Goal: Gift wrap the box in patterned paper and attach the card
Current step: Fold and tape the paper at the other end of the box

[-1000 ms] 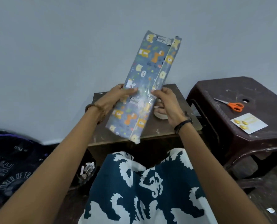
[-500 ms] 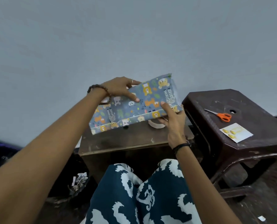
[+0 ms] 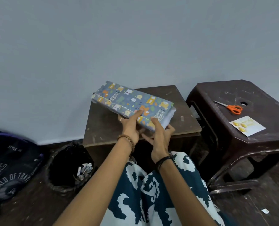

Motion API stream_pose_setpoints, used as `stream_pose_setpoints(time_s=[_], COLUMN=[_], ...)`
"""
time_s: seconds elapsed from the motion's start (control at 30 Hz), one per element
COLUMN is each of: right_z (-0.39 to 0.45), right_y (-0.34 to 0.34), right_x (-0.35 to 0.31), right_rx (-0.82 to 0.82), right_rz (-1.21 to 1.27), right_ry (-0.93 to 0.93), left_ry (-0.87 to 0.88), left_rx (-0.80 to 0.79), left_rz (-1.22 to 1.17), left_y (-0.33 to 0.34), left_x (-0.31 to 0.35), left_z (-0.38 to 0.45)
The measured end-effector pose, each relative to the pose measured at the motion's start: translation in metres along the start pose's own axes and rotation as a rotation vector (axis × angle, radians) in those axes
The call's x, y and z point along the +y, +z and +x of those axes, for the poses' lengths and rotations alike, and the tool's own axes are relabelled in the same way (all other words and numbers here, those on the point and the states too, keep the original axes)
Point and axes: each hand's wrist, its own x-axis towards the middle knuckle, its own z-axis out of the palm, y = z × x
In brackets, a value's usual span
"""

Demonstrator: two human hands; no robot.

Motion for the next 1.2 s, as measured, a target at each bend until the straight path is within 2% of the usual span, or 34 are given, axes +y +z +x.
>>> stream_pose_setpoints(time_s=[0.13, 0.23, 0.33, 0.4, 0.57, 0.77, 0.83, 0.93, 1.03, 1.2], right_z=[0.015, 0.031, 0.042, 0.047, 0.056, 0.063, 0.063, 0.061, 0.062, 0.065], right_y=[-0.026, -0.042, -0.048, -0.049, -0.05, -0.049, -0.048, -0.048, -0.049, -0.05], right_x=[-0.009, -0.011, 0.0, 0.008, 0.013, 0.019, 0.02, 0.023, 0.023, 0.024], right_rx=[-0.149, -0.358, -0.516, -0.548, -0.474, -0.362, -0.333, -0.307, -0.303, -0.324], right_rz=[-0.22, -0.447, -0.59, -0.672, -0.897, -1.252, -1.234, -1.173, -1.171, -1.199], right_ry=[-0.071, -0.134, -0.126, -0.186, -0.492, -0.727, -0.793, -0.873, -0.89, -0.983], left_ry=[-0.015, -0.042, 0.003, 0.054, 0.217, 0.369, 0.418, 0.662, 0.828, 0.92], left_rx=[-0.039, -0.09, -0.047, -0.039, -0.027, 0.047, 0.089, 0.175, 0.125, 0.078], left_rz=[0.119, 0.198, 0.206, 0.253, 0.545, 1.024, 1.226, 1.483, 1.57, 1.57], left_y=[-0.031, -0.055, -0.062, -0.062, -0.058, -0.063, -0.066, -0.07, -0.074, -0.076], left_x=[0.013, 0.021, 0.021, 0.02, 0.017, -0.012, -0.026, -0.03, -0.032, -0.033], left_z=[0.011, 0.019, 0.025, 0.025, 0.025, -0.009, -0.022, -0.031, -0.031, -0.028])
